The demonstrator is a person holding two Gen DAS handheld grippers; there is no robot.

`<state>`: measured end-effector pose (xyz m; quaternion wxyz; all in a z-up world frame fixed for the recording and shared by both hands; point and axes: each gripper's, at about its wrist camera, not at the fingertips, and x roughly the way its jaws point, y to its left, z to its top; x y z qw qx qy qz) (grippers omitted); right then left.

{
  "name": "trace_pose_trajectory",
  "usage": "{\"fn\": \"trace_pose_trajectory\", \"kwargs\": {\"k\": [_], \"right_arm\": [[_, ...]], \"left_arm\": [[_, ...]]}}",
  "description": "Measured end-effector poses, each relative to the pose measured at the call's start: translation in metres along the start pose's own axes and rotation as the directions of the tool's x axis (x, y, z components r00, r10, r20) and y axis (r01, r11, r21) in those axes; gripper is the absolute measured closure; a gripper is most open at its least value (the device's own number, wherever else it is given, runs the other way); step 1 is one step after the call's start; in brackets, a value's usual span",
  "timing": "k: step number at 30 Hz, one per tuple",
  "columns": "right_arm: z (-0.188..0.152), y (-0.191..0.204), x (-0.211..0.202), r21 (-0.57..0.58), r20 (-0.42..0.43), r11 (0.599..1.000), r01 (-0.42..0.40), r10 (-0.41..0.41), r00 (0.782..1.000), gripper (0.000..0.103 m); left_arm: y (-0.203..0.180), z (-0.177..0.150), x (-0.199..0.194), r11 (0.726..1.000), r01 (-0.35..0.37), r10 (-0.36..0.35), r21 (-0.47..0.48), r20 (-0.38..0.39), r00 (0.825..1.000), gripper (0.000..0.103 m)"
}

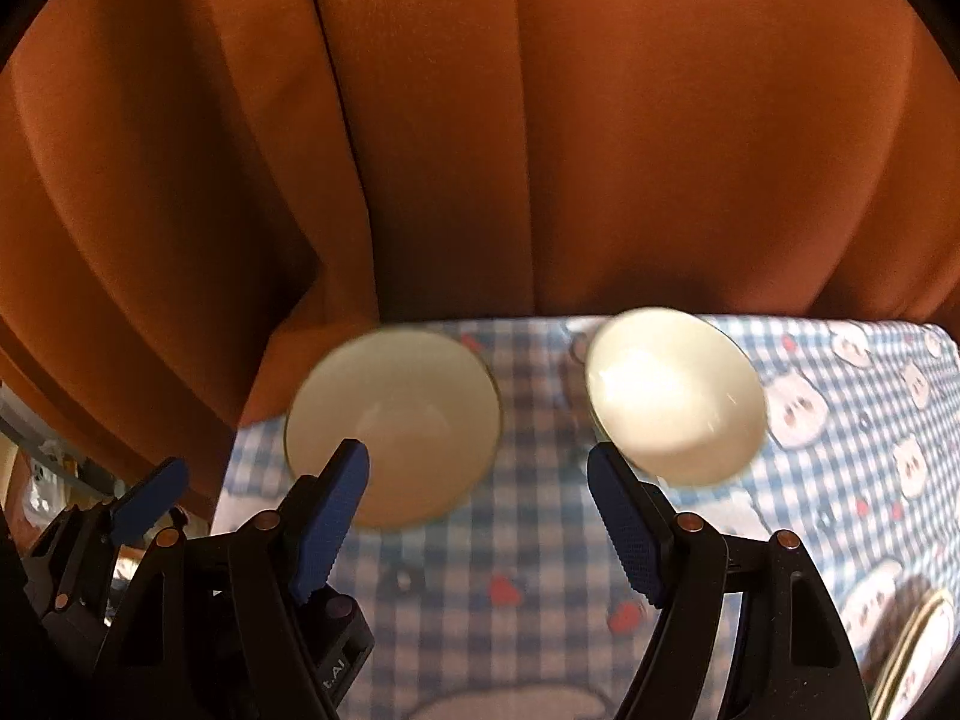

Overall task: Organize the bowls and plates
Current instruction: 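Move the right gripper to another floral bowl and grasp its rim, then lift the floral bowl and carry it with the right gripper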

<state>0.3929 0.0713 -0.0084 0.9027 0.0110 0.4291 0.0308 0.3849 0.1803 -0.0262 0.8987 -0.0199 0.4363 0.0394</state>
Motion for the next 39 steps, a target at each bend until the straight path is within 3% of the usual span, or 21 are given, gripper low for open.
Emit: {"fn": "trace_pose_trajectory", "kwargs": {"k": [8,11,14,16,18,20,23,24,26,39], "right_arm": [[0.015,-0.002,0.051,0.028,-0.026,1.000,-0.002,0.002,1.000,0.025],[0.015,-0.003,0.066,0.033,-0.039,0.999,-0.011,0.012,0.999,0.034],[0.013,-0.004,0.073,0.035,-0.047,0.999,-0.022,0.024,0.999,0.036],[0.014,-0.006,0.078,0.035,-0.052,0.999,-0.033,0.035,0.998,0.042],[0.014,-0.007,0.081,0.038,-0.057,0.998,-0.041,0.043,0.997,0.051],[0.013,-0.008,0.087,0.041,-0.078,0.998,-0.046,0.049,0.996,0.061],[0.011,-0.008,0.094,0.048,-0.094,0.997,-0.061,0.065,0.993,0.066],[0.010,-0.008,0.096,0.048,-0.097,0.997,-0.061,0.065,0.993,0.076],[0.010,-0.008,0.098,0.045,-0.095,0.998,-0.050,0.054,0.994,0.079],[0.006,-0.005,0.081,0.016,-0.110,1.000,-0.019,0.021,0.994,0.080]], "left_arm": [[-0.002,0.007,0.042,1.000,-0.009,0.009,-0.001,-0.031,0.999,0.036],[-0.002,0.008,0.053,1.000,-0.003,0.002,-0.011,-0.043,0.999,0.039],[-0.003,0.008,0.059,1.000,0.010,-0.011,-0.018,-0.053,0.999,0.043],[-0.002,0.008,0.062,1.000,0.020,-0.021,-0.020,-0.060,0.998,0.046],[-0.003,0.007,0.065,1.000,0.005,-0.006,-0.012,-0.059,0.998,0.061],[-0.005,0.007,0.068,1.000,-0.004,0.004,0.002,-0.063,0.998,0.063],[-0.006,0.006,0.073,1.000,0.006,-0.006,0.003,-0.083,0.997,0.071],[-0.006,0.006,0.074,1.000,0.006,-0.006,0.010,-0.084,0.996,0.075],[-0.008,0.006,0.075,1.000,0.003,-0.002,0.014,-0.074,0.997,0.076],[-0.004,0.003,0.066,1.000,0.024,-0.023,0.006,-0.088,0.996,0.077]]}}
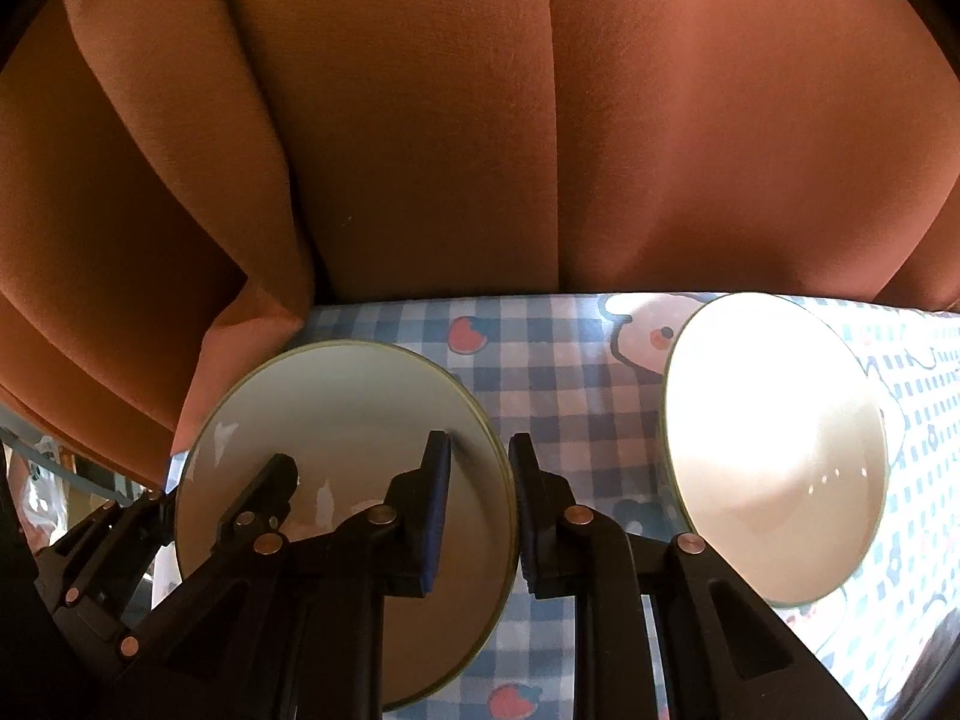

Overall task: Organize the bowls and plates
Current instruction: 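Lift the floral bowl and carry it with the right gripper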

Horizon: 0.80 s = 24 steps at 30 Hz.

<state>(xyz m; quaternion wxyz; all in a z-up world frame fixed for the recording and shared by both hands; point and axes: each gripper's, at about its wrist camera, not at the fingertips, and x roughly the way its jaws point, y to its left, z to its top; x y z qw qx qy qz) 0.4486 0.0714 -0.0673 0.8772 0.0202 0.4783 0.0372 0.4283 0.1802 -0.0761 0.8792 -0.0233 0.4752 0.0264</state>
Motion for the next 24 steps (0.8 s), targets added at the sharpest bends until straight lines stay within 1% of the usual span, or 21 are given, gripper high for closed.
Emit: {"fn": "trace_pose_trajectory", "kwargs": {"k": [6,10,18,24], "right_arm": [[-0.005,0.000,-0.022,-0.003,0.009,1.000,0.014,-0.014,1.000,0.080],[-0.010,0.004,-0.039,-0.004,0.020,1.000,0.021,-0.021,1.000,0.080],[-0.025,0.009,-0.090,0.010,0.057,1.000,0.028,-0.029,0.998,0.080],[-0.042,0.007,-0.125,0.031,0.085,0.999,0.033,-0.036,0.996,0.080]], "left_arm": [[0.001,-0.006,-0.016,1.000,0.015,-0.015,-0.004,0.010,1.000,0.077],[0.005,-0.011,-0.034,1.000,0.024,-0.023,-0.007,0.022,0.999,0.077],[0.000,-0.022,-0.075,0.999,0.036,-0.037,0.008,0.058,0.998,0.077],[-0.002,-0.038,-0.108,0.999,0.044,-0.046,0.027,0.082,0.996,0.077]]}}
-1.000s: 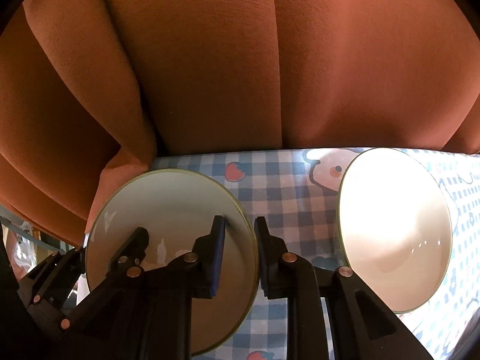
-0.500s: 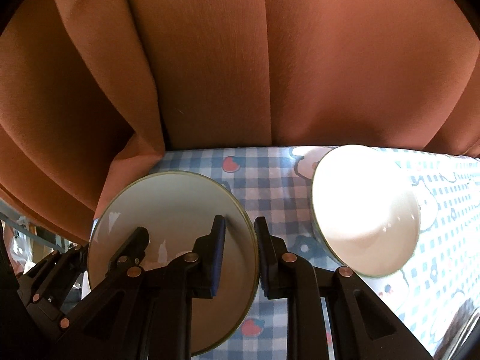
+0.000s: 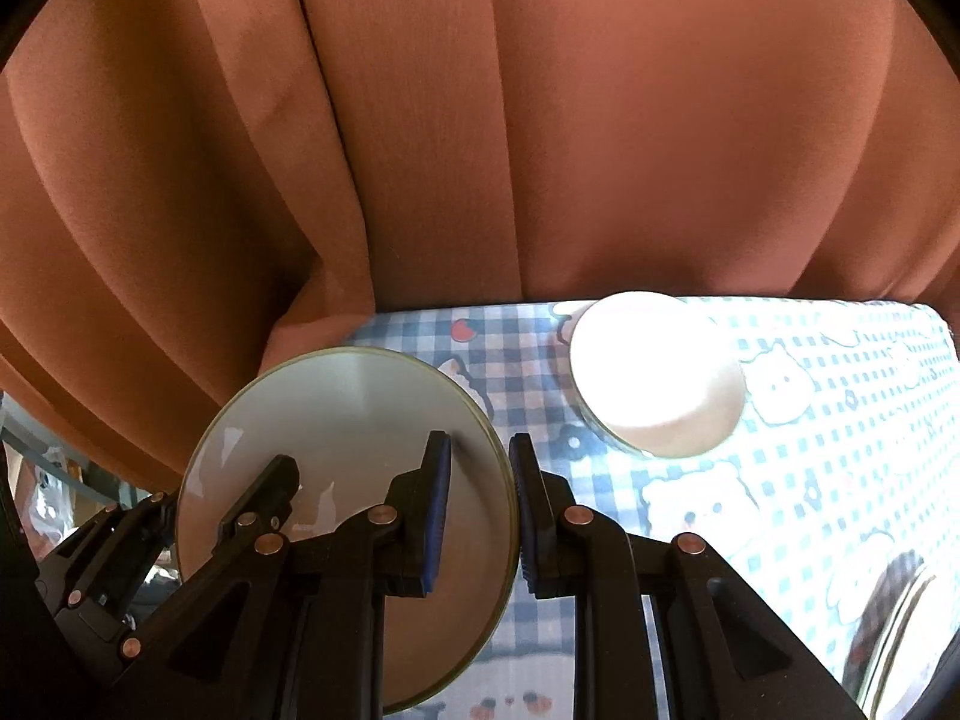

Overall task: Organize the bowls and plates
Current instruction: 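Lift the floral bowl and carry it with the right gripper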

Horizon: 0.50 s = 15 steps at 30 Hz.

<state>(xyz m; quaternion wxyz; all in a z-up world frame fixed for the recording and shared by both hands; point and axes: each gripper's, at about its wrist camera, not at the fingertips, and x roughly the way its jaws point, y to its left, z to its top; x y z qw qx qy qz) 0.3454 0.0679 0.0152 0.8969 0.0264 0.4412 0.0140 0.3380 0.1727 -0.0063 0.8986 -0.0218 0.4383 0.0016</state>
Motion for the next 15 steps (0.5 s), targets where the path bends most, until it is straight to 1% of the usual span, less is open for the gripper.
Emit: {"fn": "trace_pose_trajectory", "kwargs": {"k": [3,10,15], "right_arm": [[-0.008,-0.004,-0.020,0.012,0.009,1.000,0.002,-0.002,1.000,0.080],[-0.022,-0.018,-0.050,0.018,0.023,1.000,0.002,-0.002,1.000,0.080],[-0.035,-0.036,-0.063,0.008,0.038,1.000,-0.023,0.022,0.999,0.080]], "left_arm": [[-0.002,-0.007,-0.016,1.000,0.003,-0.004,0.010,0.006,1.000,0.077],[-0.017,-0.029,-0.051,1.000,0.001,-0.002,0.021,0.022,1.000,0.077],[-0.035,-0.047,-0.072,1.000,-0.028,0.027,0.007,0.042,0.999,0.077]]}}
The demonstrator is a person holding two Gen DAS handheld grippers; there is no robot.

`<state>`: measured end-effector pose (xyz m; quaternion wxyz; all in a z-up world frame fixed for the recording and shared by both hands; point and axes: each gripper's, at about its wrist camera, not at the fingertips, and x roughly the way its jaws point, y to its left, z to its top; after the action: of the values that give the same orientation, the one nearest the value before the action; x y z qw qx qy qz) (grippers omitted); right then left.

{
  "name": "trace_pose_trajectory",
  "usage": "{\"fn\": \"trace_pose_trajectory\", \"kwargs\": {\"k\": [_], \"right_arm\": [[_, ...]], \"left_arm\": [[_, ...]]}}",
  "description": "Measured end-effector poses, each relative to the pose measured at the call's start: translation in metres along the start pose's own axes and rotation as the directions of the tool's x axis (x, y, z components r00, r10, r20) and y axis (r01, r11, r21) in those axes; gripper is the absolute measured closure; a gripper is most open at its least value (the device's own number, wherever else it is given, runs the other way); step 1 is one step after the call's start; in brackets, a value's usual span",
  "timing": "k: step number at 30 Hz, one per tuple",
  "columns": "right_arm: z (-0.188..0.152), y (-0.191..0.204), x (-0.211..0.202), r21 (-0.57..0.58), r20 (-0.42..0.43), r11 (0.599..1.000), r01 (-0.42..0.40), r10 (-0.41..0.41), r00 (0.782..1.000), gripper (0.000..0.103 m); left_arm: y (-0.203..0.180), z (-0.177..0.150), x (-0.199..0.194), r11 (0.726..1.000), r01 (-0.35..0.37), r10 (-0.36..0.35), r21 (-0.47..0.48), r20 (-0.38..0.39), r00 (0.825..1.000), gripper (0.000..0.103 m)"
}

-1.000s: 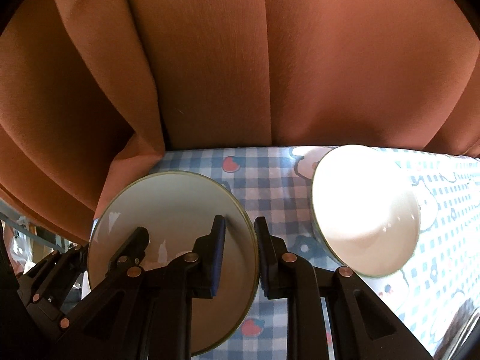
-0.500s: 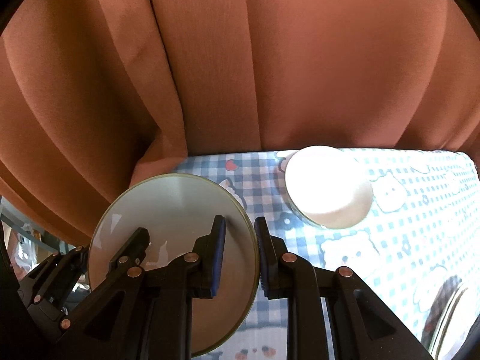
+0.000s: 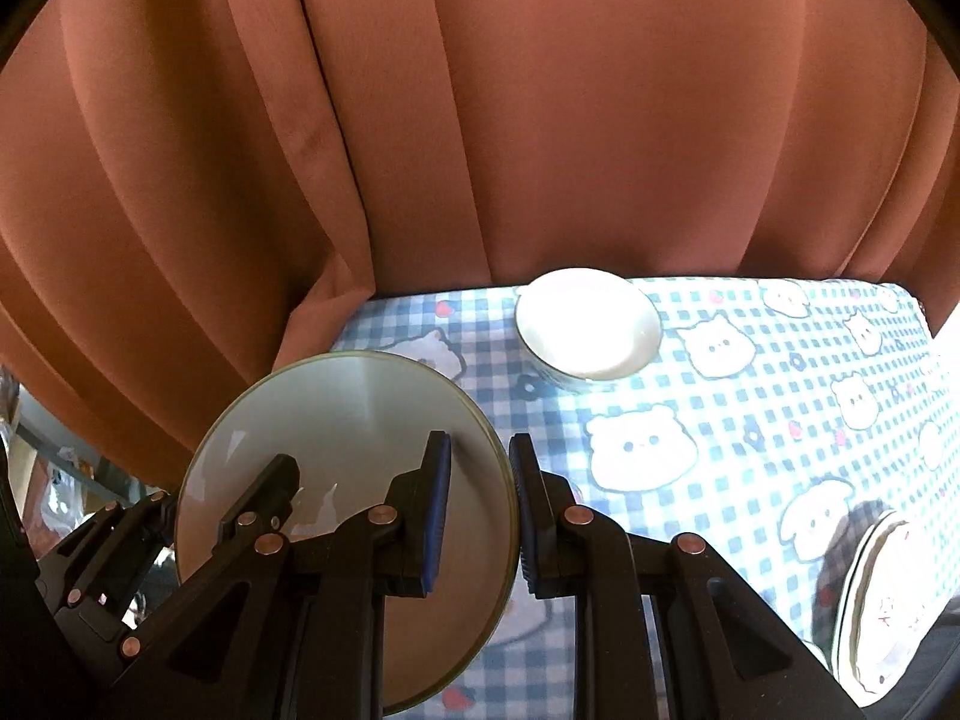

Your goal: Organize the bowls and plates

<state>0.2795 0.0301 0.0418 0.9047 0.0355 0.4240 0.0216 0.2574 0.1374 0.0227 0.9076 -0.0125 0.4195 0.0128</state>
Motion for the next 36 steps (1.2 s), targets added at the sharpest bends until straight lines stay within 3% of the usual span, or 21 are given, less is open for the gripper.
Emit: {"fn": "trace_pose_trajectory", "kwargs": {"k": [16,25,36], "right_arm": [[-0.045,-0.073,-0.058,-0.091,0.005,0.990,-0.106,0.107,0.994,0.079],[-0.079,-0.124,-0.090,-0.107,0.013,0.987,-0.117,0.119,0.993,0.079],[-0.103,-0.170,-0.091,-0.097,0.003,0.991,-0.098,0.098,0.995,0.079]], "left_arm": [[-0.075,-0.058,-0.060,0.991,-0.093,0.093,-0.100,-0.002,0.996,0.077],[-0.119,-0.090,-0.077,0.988,-0.094,0.095,-0.122,0.007,0.995,0.077],[-0.162,-0.112,-0.069,0.992,-0.076,0.075,-0.099,-0.014,0.997,0.077]]}}
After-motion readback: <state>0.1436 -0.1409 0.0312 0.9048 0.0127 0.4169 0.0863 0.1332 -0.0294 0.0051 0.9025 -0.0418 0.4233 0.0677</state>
